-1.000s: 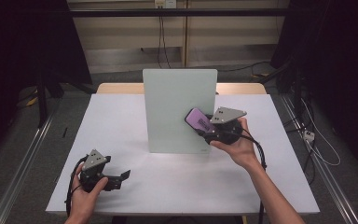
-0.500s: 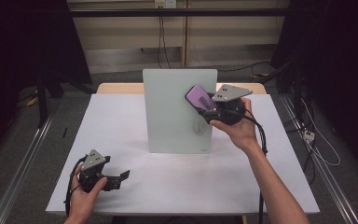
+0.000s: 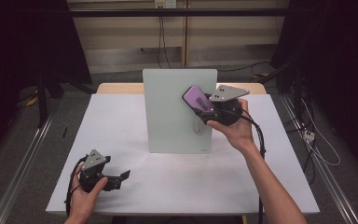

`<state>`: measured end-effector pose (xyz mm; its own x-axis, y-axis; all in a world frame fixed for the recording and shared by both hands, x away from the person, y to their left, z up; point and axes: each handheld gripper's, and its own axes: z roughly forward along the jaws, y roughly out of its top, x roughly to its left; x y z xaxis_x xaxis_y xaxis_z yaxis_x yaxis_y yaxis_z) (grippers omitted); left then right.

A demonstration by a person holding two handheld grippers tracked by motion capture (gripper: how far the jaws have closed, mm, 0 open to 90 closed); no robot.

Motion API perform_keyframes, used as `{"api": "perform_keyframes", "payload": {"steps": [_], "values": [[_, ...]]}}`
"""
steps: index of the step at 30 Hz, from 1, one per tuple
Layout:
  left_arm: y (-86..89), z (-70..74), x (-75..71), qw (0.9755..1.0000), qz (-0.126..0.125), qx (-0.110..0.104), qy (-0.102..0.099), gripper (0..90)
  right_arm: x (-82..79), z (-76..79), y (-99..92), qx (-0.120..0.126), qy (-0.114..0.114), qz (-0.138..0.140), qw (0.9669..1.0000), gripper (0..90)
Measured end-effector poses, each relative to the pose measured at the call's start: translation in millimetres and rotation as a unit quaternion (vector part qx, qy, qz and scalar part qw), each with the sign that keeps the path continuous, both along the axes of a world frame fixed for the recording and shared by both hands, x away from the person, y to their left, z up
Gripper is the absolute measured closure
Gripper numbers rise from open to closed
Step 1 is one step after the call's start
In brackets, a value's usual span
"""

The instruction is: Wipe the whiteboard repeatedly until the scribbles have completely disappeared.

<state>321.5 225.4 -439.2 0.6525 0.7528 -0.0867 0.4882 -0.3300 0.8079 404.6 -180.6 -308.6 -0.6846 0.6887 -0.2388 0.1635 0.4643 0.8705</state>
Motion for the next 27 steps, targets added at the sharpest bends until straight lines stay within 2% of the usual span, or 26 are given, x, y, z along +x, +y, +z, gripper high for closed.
{"api": "perform_keyframes", "payload": {"steps": [7,22,27], "values": [[-0.1,0.4,-0.2,1.0,-0.001,-0.001,-0.001,5.9,-3.2,-13.9,9.3,-0.006,0.014,0.012,0.9998,41.9],[-0.5,0.1,-0.1,1.0,0.0,0.003,0.0,5.9,-13.2,-54.6,23.7,-0.01,0.052,0.042,0.9977,41.9],[-0.1,0.2,0.0,1.0,0.001,0.0,-0.001,5.9,-16.5,-67.6,28.7,-0.024,0.065,0.054,0.9962,41.9]]}}
